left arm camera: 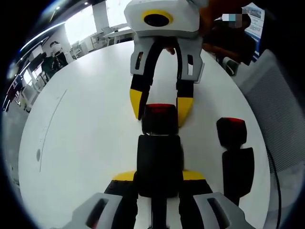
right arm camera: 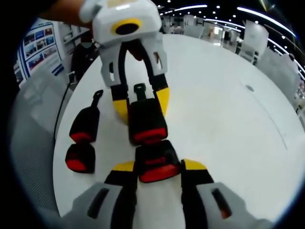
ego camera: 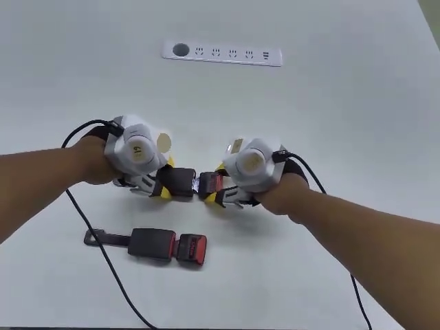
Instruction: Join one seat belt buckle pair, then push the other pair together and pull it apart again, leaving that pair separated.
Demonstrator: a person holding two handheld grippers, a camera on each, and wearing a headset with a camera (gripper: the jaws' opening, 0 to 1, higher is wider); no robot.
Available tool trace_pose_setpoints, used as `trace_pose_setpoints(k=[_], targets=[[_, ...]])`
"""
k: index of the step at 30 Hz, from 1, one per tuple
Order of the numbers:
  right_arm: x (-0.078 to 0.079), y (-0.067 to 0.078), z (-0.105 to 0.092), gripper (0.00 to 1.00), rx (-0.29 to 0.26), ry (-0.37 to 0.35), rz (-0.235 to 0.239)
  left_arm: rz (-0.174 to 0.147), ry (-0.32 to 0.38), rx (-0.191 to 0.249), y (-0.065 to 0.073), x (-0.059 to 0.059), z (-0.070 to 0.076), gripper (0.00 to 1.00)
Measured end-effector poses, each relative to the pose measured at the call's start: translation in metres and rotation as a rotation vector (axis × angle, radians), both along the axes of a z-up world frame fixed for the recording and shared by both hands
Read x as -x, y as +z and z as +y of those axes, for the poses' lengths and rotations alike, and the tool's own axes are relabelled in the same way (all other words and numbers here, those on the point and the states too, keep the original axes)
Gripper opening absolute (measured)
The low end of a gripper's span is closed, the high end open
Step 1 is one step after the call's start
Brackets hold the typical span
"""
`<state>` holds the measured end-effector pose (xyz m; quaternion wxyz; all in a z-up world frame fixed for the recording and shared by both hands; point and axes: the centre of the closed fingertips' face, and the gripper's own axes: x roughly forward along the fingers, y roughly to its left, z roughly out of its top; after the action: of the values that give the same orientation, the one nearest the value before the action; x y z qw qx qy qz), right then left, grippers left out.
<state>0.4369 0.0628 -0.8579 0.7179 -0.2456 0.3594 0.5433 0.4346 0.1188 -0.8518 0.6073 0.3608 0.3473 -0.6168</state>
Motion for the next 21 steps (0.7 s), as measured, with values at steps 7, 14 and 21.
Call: trace_pose_setpoints(k=[7,14,21], targets=[[0.001,0.0,-0.003,0.35,0.008,0.004,-0.001,-0.001,-0.01,-0.011,-0.001,0.0,0.0,0.34],[0.001,-0.001,-0.012,0.35,0.021,0.014,0.003,0.001,0.002,-0.007,-0.001,-0.001,0.002,0.34],[0.001,0.0,-0.019,0.36,0.005,0.015,0.014,0.008,0.009,0.0,-0.001,0.0,0.002,0.34]])
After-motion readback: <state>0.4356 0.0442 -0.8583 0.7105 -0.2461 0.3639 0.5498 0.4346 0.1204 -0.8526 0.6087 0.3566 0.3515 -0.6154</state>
